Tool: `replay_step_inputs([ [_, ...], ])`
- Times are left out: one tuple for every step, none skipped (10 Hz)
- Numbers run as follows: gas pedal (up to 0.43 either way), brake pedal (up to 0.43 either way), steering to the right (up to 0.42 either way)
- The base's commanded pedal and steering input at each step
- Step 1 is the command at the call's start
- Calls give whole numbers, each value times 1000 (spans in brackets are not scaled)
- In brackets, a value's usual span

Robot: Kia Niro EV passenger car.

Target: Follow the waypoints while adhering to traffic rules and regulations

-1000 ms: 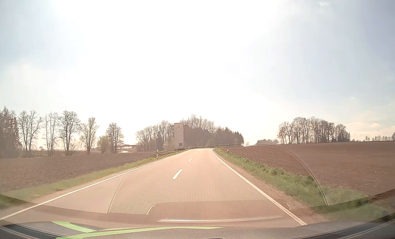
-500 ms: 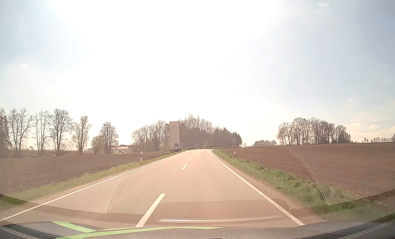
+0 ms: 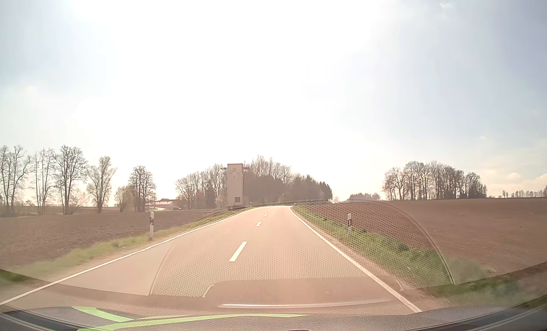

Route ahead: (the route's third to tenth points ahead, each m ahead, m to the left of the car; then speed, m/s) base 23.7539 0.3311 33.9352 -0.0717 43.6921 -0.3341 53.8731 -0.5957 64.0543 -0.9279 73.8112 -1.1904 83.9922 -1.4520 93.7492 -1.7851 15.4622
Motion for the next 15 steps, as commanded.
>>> replay_step_inputs([
  [398, 0, 7],
  [398, 0, 6],
  [409, 0, 6],
  [409, 0, 6],
  [409, 0, 7],
  [421, 0, 6],
  [421, 0, 6],
  [421, 0, 5],
  [429, 0, 3],
  [429, 0, 2],
  [429, 0, 1],
  [441, 0, 0],
  [441, 0, 0],
  [441, 0, 1],
  [441, 0, 0],
])
